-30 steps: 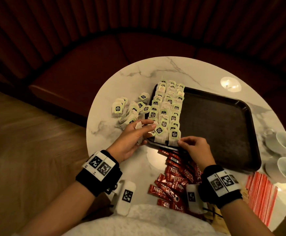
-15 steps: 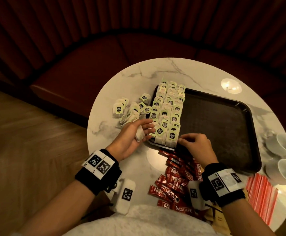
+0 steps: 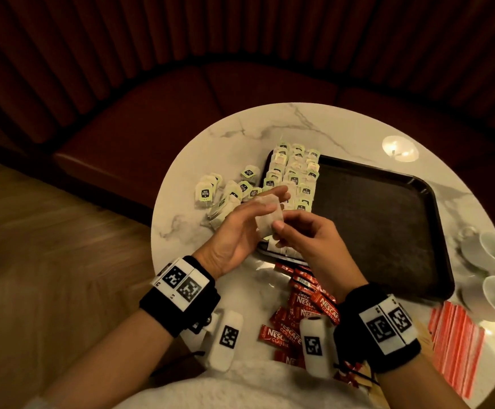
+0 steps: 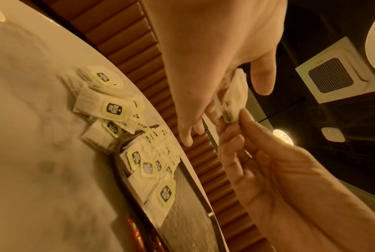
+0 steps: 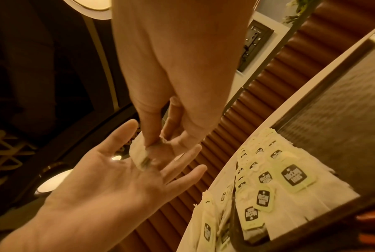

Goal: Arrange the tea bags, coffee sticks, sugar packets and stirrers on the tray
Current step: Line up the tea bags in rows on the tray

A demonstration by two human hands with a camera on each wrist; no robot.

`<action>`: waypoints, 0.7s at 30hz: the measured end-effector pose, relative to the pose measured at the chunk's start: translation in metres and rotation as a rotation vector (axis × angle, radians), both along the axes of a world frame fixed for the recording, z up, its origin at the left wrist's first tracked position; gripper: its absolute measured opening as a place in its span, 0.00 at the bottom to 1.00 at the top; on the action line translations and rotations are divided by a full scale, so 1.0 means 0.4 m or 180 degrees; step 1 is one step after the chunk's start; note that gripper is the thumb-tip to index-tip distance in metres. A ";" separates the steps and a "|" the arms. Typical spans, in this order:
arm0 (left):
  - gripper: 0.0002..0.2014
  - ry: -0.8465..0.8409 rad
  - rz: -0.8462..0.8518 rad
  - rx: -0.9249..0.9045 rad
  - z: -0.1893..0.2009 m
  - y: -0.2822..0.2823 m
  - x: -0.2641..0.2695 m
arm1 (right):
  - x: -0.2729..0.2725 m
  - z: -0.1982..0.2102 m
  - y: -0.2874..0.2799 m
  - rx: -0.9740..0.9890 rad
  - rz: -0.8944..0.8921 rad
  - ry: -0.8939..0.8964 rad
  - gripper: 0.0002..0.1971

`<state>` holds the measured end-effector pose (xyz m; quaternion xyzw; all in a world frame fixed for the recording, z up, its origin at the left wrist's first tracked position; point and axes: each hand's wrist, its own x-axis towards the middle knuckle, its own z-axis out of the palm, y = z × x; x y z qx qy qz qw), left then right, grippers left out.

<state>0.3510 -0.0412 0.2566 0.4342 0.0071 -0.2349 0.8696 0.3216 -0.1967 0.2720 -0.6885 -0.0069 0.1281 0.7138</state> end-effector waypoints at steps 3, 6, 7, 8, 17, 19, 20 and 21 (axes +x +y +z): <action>0.20 -0.0082 0.0215 0.0245 -0.005 0.008 0.001 | 0.007 -0.008 -0.015 0.0174 -0.0383 0.0019 0.11; 0.14 -0.0295 0.0542 0.0900 -0.022 0.006 0.002 | 0.006 -0.012 -0.023 0.0186 -0.0608 -0.0075 0.11; 0.13 -0.0375 0.0741 0.1169 -0.029 0.004 0.004 | 0.006 -0.011 -0.022 0.0088 -0.0681 -0.0161 0.10; 0.13 -0.0436 0.0945 0.1367 -0.033 0.001 0.005 | 0.006 -0.012 -0.021 -0.0054 -0.0771 -0.0275 0.09; 0.03 -0.0514 0.0873 0.1080 -0.004 -0.039 0.001 | 0.003 -0.045 0.010 -0.1392 -0.0832 -0.1733 0.08; 0.01 -0.0388 0.0970 0.1002 -0.008 -0.034 0.008 | 0.001 -0.042 0.004 -0.1254 -0.0683 -0.1607 0.10; 0.02 -0.0380 0.0962 0.1017 -0.011 -0.030 0.011 | 0.000 -0.037 0.000 -0.1087 -0.0698 -0.1454 0.10; 0.02 -0.0393 0.0947 0.1045 -0.013 -0.026 0.013 | 0.001 -0.031 -0.006 -0.0873 -0.0768 -0.1273 0.09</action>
